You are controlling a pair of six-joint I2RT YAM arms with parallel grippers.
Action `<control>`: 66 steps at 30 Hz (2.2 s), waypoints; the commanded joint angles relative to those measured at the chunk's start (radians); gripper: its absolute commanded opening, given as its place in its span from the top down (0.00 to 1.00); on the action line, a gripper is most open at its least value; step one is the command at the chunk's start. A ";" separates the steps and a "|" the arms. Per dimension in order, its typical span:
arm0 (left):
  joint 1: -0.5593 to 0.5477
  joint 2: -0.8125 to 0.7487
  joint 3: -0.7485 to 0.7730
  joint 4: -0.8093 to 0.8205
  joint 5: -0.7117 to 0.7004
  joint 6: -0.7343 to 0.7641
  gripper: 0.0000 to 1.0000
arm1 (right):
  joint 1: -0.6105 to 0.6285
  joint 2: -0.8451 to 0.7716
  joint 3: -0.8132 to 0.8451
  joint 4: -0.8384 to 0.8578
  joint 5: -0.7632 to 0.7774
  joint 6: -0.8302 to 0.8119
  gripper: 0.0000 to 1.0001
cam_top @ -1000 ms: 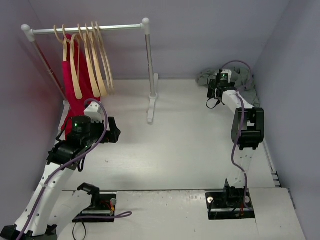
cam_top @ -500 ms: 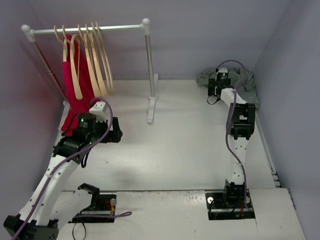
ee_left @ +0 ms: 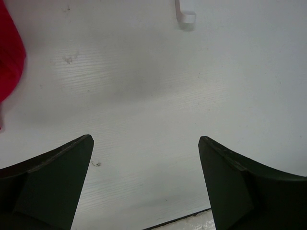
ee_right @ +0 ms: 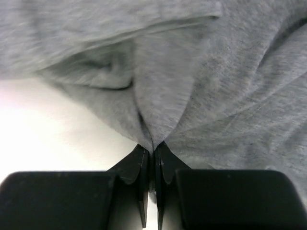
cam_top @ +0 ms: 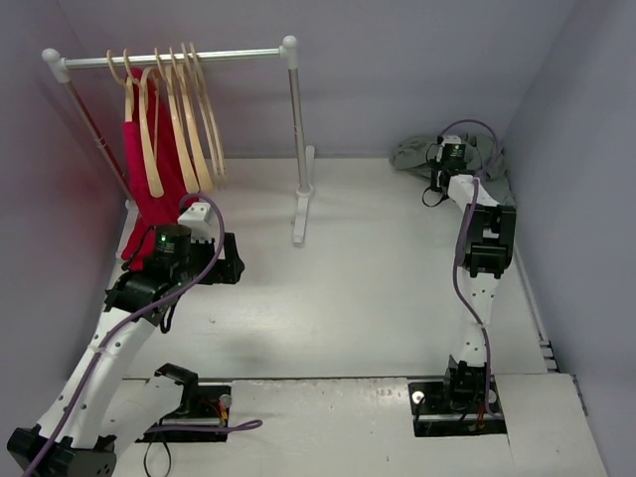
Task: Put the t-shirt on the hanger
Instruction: Move the T-shirt to the center of the board.
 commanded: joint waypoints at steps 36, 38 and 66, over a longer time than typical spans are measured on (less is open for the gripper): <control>-0.005 -0.073 0.324 0.025 0.133 0.029 0.13 | 0.498 -1.137 -0.143 -0.002 -0.643 0.309 1.00; -0.005 -0.079 0.308 0.025 0.150 0.025 0.13 | 0.499 -1.141 -0.239 -0.002 -0.631 0.353 1.00; -0.053 0.333 0.150 0.222 0.260 -0.061 0.15 | 0.850 -1.225 -0.907 -0.178 0.066 0.567 0.36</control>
